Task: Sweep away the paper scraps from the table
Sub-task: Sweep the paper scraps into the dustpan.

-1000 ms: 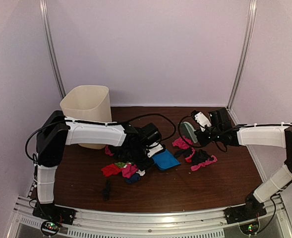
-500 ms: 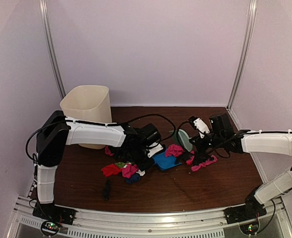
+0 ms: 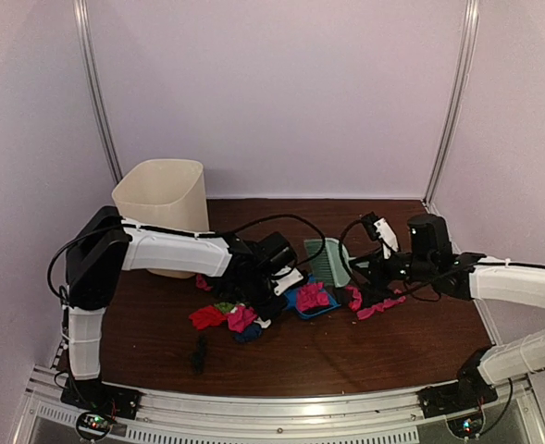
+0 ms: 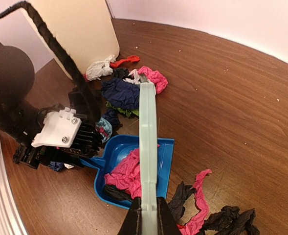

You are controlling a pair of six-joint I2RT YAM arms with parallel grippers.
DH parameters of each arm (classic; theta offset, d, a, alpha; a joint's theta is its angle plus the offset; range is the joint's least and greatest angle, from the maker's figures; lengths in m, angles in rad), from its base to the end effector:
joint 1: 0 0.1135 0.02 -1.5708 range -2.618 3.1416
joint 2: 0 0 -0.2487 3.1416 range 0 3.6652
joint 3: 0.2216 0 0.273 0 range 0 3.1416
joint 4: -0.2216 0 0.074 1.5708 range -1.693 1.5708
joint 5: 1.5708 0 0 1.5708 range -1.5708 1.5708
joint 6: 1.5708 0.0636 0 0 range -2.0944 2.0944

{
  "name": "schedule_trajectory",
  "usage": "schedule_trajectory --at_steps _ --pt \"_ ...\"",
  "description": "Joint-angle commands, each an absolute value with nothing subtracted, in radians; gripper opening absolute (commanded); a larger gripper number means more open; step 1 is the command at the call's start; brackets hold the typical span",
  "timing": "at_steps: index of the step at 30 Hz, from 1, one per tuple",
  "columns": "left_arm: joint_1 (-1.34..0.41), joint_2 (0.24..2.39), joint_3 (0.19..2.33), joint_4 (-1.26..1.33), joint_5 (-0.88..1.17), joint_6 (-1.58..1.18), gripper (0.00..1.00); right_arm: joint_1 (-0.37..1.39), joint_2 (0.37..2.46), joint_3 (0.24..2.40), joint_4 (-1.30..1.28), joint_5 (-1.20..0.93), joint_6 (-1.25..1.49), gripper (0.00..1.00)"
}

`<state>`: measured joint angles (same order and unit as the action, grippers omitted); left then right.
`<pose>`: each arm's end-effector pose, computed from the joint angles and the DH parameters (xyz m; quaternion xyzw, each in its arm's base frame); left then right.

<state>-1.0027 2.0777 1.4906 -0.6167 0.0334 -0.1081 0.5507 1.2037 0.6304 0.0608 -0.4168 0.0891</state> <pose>0.2377 -0.3763 0.1049 0.4280 0.8850 -0.1102 0.1464 0.2441 0.1801 0.1868 -0.2949 0.7983 0.3248 0.4127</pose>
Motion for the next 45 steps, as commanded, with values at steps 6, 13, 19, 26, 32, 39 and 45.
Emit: schedule_trajectory --at_steps 6,13,19,26,32,39,45 --pt "-0.999 2.032 1.449 -0.598 0.087 -0.090 0.00 0.557 0.998 0.629 -0.046 0.000 0.288 0.00" --pt "-1.011 2.022 1.442 -0.598 0.104 -0.087 0.00 0.556 0.881 0.624 -0.231 0.255 0.449 0.00" --pt "-1.025 2.023 1.445 -0.599 0.119 -0.086 0.00 0.557 0.906 0.660 -0.385 0.392 0.557 0.00" --pt "-1.037 2.034 1.460 -0.599 0.132 -0.086 0.00 0.567 0.961 0.662 -0.439 0.319 0.590 0.00" --pt "-1.044 2.049 1.479 -0.598 0.135 -0.090 0.00 0.595 1.015 0.627 -0.367 0.200 0.564 0.00" --pt "-1.045 2.067 1.494 -0.598 0.137 -0.092 0.00 0.605 1.055 0.596 -0.229 0.048 0.527 0.00" --pt "-1.045 2.066 1.496 -0.598 0.133 -0.092 0.00 0.606 1.024 0.594 -0.158 -0.110 0.494 0.00"
